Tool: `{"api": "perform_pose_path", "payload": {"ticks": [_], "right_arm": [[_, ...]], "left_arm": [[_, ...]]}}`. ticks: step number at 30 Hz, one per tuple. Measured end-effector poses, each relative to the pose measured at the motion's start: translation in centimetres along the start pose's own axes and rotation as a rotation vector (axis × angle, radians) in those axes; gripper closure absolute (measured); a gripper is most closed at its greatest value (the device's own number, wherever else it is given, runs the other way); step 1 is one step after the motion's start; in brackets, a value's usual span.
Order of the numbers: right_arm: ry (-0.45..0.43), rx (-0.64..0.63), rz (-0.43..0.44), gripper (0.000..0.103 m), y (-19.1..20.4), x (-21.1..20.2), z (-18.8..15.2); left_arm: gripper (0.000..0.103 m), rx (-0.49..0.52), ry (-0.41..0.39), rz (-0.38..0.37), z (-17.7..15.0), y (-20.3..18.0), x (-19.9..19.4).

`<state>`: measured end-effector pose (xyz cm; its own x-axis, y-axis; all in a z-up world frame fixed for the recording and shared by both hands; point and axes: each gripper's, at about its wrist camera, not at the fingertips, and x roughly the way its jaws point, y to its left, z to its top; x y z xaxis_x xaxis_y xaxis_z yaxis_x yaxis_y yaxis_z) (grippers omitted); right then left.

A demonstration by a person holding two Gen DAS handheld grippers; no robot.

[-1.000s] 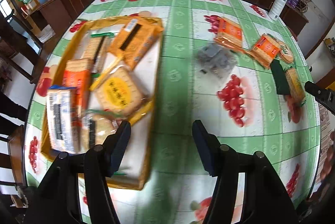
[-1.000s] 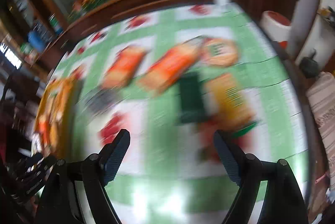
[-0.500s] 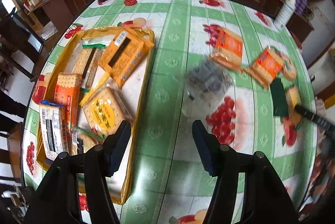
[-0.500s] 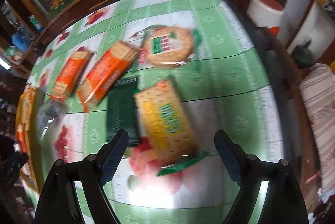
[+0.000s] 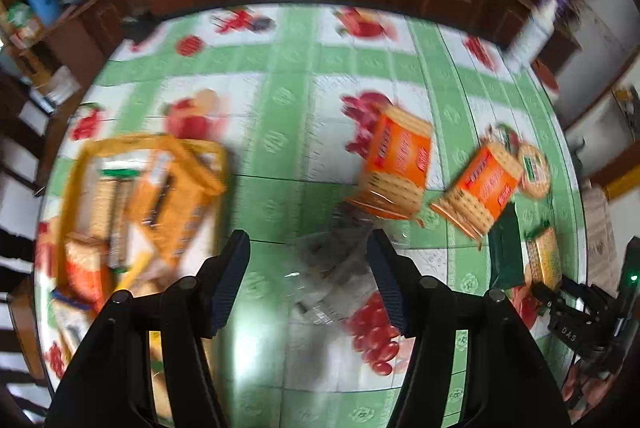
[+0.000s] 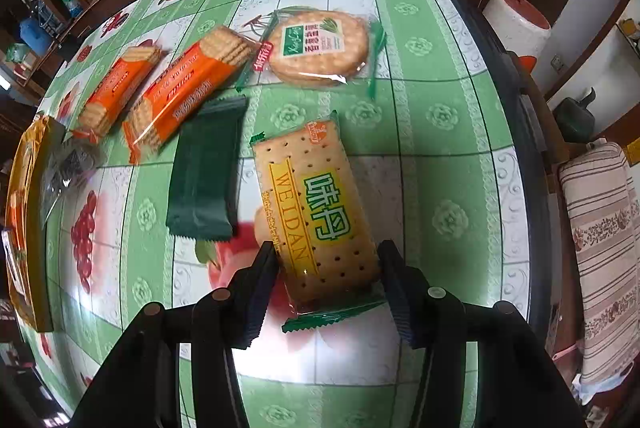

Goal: Organize snacks
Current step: 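Move both grippers back over the remaining snack packs on the table, then grasp the yellow WEIDAN cracker pack with right gripper while left grasps clear plastic pack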

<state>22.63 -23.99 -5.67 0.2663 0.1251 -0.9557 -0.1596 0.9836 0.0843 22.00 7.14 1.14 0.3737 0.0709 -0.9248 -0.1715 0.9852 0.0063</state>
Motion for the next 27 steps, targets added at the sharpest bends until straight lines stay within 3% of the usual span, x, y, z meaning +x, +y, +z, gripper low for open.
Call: {"api": "perform_pose_path", "payload": {"ticks": [4,9,14,17,19,20,22,27], "right_arm": [[-0.004,-0.008,0.014,0.049,-0.2,-0.1,0.0],[-0.004,-0.019,0.016,0.047,-0.1,-0.2,-0.1],[-0.006,-0.026,0.021,0.047,-0.1,-0.1,-0.1],[-0.001,-0.027,0.022,0.047,-0.1,-0.1,0.0],[0.001,-0.033,0.02,0.047,-0.1,-0.1,0.0],[0.0,-0.034,0.019,0.047,-0.1,-0.1,0.0],[-0.005,-0.037,0.007,0.049,0.1,-0.1,0.0],[-0.023,-0.011,-0.002,0.051,0.0,-0.2,-0.3]], "left_arm": [[0.043,0.218,0.06,0.101,0.5,-3.2,2.6],[0.043,0.42,0.185,0.047,0.5,-5.2,4.8],[0.035,0.503,0.253,0.005,-0.3,-6.1,6.5],[0.029,0.548,0.28,0.033,-1.3,-6.3,7.8],[0.029,0.518,0.256,0.023,-1.1,-5.9,7.6],[0.041,0.472,0.261,0.006,-0.9,-5.4,7.7],[0.049,0.41,0.231,0.004,-0.8,-4.7,7.4],[0.061,0.364,0.163,0.034,-2.2,-4.4,6.3]]}}
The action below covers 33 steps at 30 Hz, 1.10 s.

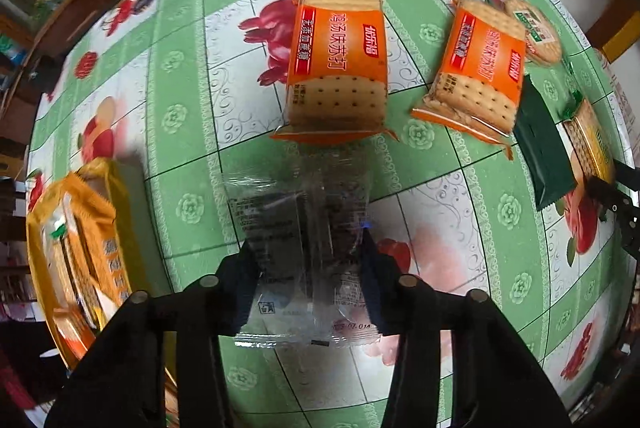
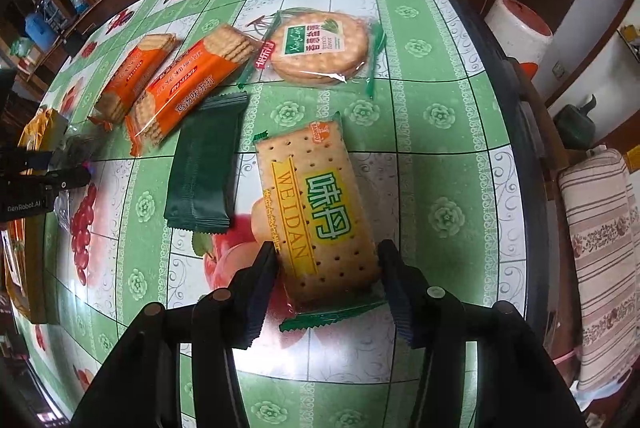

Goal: Organize snacks
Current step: 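Grasp the yellow WEIDAN cracker pack with right gripper while left grasps clear plastic pack, then carry both held packs over the yellow tray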

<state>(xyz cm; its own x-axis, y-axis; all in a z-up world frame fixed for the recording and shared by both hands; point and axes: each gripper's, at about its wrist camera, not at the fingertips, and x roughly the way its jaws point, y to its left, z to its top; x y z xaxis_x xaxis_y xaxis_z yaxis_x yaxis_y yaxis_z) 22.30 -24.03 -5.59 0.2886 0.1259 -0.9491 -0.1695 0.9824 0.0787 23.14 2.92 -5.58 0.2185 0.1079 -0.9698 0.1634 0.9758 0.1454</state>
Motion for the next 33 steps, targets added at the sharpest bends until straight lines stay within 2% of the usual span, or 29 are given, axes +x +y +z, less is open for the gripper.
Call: {"api": "perform_pose_path", "payload": {"ticks": [5,12,16,23,26,29,33], "right_arm": [[-0.002,0.04,0.027,0.051,-0.2,-0.4,-0.9],[0.004,0.032,0.038,0.051,0.7,-1.7,-3.7],[0.021,0.016,0.063,0.051,1.9,-2.6,-6.3],[0.043,0.04,0.196,0.051,4.7,-4.5,-11.4],[0.057,0.052,0.264,0.051,6.3,-5.2,-13.1],[0.067,0.052,0.327,0.052,8.5,-5.9,-14.2],[0.095,0.032,0.398,0.053,11.9,-6.4,-15.0]], "left_arm": [[0.062,-0.035,-0.054,0.004,-2.8,-0.7,-1.0],[0.062,-0.102,-0.117,-0.087,-7.6,-1.5,-3.7],[0.062,-0.163,-0.145,-0.143,-12.0,-1.9,-5.5],[0.061,-0.228,-0.239,-0.131,-18.7,-1.6,-7.9],[0.061,-0.257,-0.252,-0.143,-20.5,-0.6,-8.2],[0.061,-0.251,-0.266,-0.115,-22.2,-0.1,-8.6],[0.061,-0.275,-0.267,-0.142,-24.1,0.8,-8.7]]}}
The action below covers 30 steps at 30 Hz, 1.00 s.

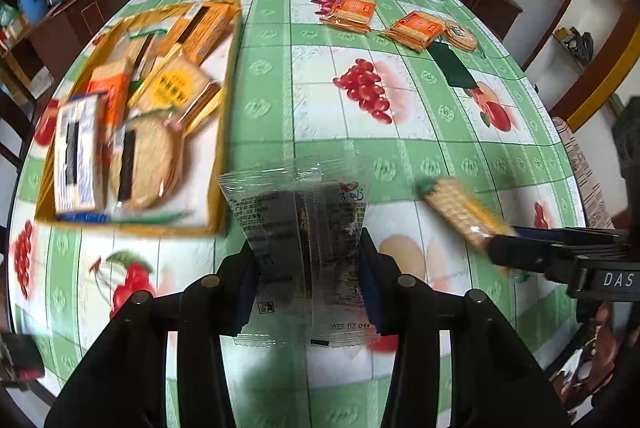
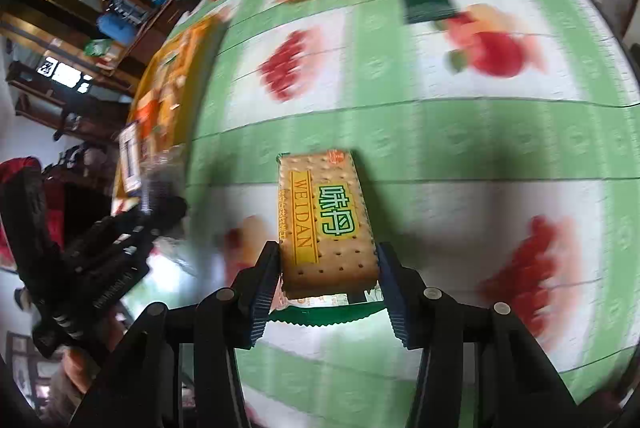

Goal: Organize snacks
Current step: 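Carry both held packs over the yellow tray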

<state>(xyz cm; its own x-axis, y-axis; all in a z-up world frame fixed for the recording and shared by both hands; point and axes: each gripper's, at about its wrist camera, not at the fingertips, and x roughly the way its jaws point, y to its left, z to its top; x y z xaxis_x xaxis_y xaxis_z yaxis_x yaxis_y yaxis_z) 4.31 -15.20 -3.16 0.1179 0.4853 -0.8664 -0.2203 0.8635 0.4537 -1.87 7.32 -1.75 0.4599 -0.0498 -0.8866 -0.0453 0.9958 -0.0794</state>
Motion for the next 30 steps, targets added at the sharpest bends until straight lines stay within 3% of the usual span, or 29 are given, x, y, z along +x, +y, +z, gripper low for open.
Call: {"api": "perform_pose_path", "payload": {"ticks": [9,14,19,24,30], "right_arm": [[0.044,-0.058,0.056,0.054,6.4,2.7,0.6],[0.011,-0.104,0.062,0.054,8.7,1.7,0.8],[-0.03,-0.108,0.095,0.054,9.8,-0.3,0.9],[-0.099,-0.143,0.089,0.054,12.2,-2.0,2.8],[-0.199,-0.216,0.071,0.054,17.4,-1.2,7.3]], "left_arm": [[0.06,-0.057,0.004,-0.019,-1.4,4.3,-1.3],[0.06,-0.075,-0.014,-0.033,-1.2,6.0,-2.3],[0.06,-0.04,-0.022,-0.063,-0.5,5.0,-3.0],[0.06,-0.062,-0.065,-0.069,2.6,5.8,-4.1],[0.058,-0.133,-0.118,0.019,9.8,12.2,-4.7]]}}
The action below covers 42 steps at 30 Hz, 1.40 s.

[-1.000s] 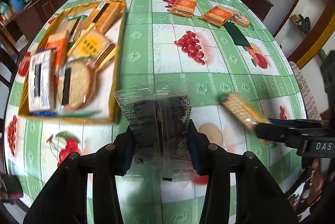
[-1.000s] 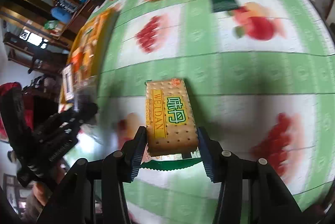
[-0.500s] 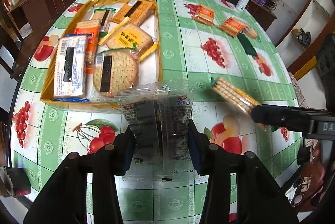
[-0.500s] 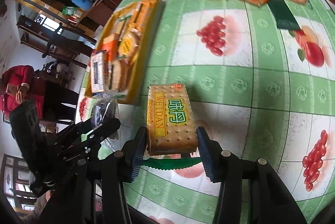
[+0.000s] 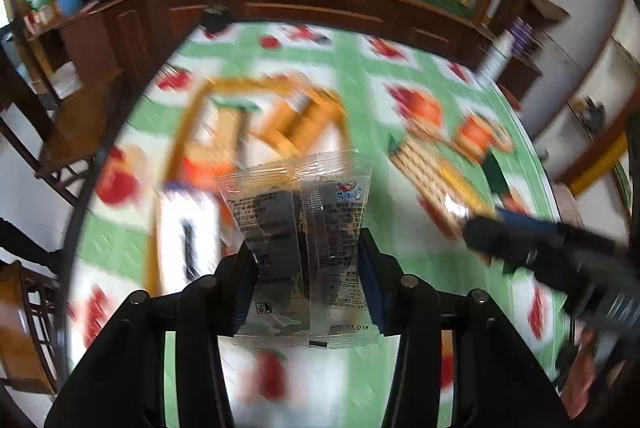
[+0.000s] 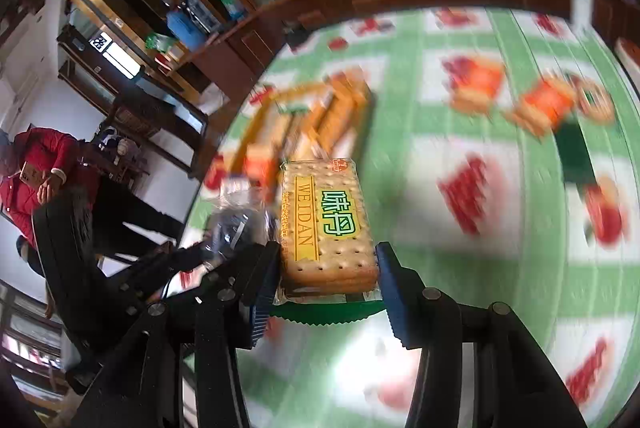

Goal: Organize snacks
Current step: 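Carry both held packs over the yellow tray, then lower both packs into the tray and open both grippers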

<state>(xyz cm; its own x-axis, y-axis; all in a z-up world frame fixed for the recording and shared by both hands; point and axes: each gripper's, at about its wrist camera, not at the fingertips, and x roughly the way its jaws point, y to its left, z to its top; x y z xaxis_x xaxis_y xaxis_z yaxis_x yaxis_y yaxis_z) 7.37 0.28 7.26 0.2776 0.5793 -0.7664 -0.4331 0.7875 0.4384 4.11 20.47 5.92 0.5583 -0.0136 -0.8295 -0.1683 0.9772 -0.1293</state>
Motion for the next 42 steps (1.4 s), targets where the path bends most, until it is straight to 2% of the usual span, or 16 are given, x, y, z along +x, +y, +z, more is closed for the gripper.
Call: {"api": "perform_pose_path", "payload": {"ticks": [3,5,10,18,24,27,29,35,39,42], "right_arm": [[-0.026,-0.018,-0.022,0.054,1.7,2.6,2.7],[-0.03,-0.034,-0.039,0.054,2.8,5.0,4.4],[-0.013,-0.015,-0.057,0.054,3.6,9.9,6.6],[0.03,0.005,-0.132,0.054,2.8,14.8,7.3],[0.065,0.019,-0.118,0.052,2.3,15.9,7.0],[0.072,0.024,-0.111,0.05,2.1,16.0,6.9],[0.075,0.015,-0.123,0.046,2.1,15.9,6.7],[0.065,-0.009,-0.135,0.044,2.2,14.7,6.0],[0.065,-0.041,-0.147,0.043,2.5,13.4,5.2],[0.06,-0.052,-0.141,0.042,2.4,12.1,4.5]], "left_arm": [[0.058,-0.041,0.026,0.018,3.8,2.7,2.0],[0.057,-0.043,0.062,0.032,5.0,3.7,3.7],[0.057,-0.088,0.137,0.048,5.7,5.8,7.5],[0.058,-0.077,0.176,0.081,6.4,6.5,10.1],[0.057,-0.04,0.206,0.137,6.4,6.1,10.4],[0.057,-0.05,0.214,0.139,6.2,6.3,10.4],[0.057,-0.045,0.204,0.152,6.0,6.3,10.0],[0.057,-0.01,0.155,0.231,5.6,5.3,8.3],[0.057,-0.01,0.152,0.26,5.1,4.7,7.5],[0.057,-0.018,0.116,0.288,4.5,4.2,6.4]]}}
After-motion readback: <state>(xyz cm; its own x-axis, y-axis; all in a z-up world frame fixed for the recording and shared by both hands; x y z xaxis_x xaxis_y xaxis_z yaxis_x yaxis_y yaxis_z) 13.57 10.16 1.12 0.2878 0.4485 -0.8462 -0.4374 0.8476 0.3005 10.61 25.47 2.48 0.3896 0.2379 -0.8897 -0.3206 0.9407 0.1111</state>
